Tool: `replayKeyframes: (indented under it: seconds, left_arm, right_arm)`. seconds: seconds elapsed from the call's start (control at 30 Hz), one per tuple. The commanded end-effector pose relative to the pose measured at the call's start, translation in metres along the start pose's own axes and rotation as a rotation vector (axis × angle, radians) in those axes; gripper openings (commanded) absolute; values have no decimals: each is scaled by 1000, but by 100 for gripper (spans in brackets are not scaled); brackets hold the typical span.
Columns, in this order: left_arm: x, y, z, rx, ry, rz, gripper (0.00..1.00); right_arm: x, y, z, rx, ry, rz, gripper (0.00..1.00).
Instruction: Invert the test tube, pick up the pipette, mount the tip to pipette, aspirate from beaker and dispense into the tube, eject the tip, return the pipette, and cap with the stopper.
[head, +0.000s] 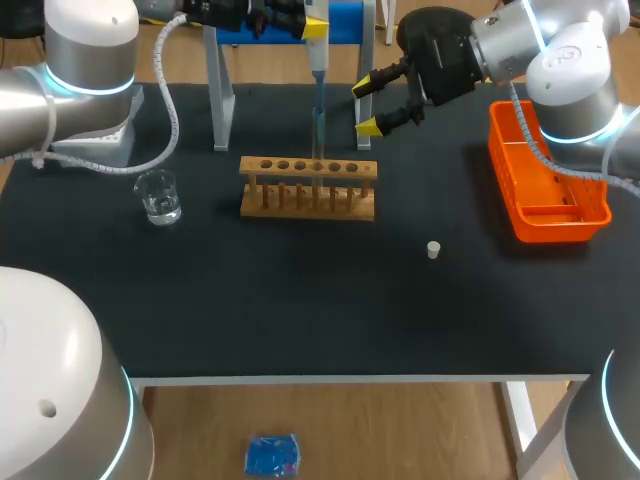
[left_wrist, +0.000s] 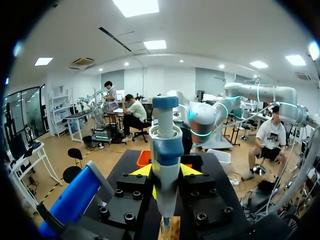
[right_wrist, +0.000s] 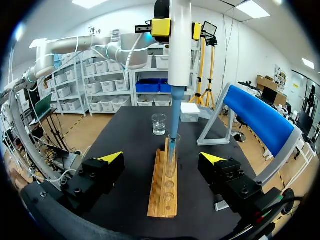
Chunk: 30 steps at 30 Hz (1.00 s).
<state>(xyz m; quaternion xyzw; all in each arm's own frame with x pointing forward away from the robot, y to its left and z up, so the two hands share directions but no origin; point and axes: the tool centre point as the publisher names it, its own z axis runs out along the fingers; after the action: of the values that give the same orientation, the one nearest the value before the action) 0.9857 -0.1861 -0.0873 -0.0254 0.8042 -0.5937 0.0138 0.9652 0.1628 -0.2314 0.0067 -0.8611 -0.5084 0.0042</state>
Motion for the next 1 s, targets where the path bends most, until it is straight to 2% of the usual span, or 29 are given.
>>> replayKeyframes:
  seconds: [0.03, 0.43, 0.73, 0.9, 1.0]
  left_arm:
    - [1, -1, 1, 1, -4, 0, 0]
    - [1, -1, 1, 1, -4, 0, 0]
    - [1, -1, 1, 1, -4, 0, 0]
    - [1, -1, 1, 1, -4, 0, 0]
    - [1, -1, 1, 1, -4, 0, 0]
  right_arm:
    - [0, 0, -1, 0, 2, 0, 100]
    - [0, 0, -1, 0, 2, 0, 100]
    - [16, 21, -47, 12, -59, 31, 100]
    - [22, 45, -78, 14, -95, 77, 100]
    - [23, 64, -94, 3, -127, 54, 100]
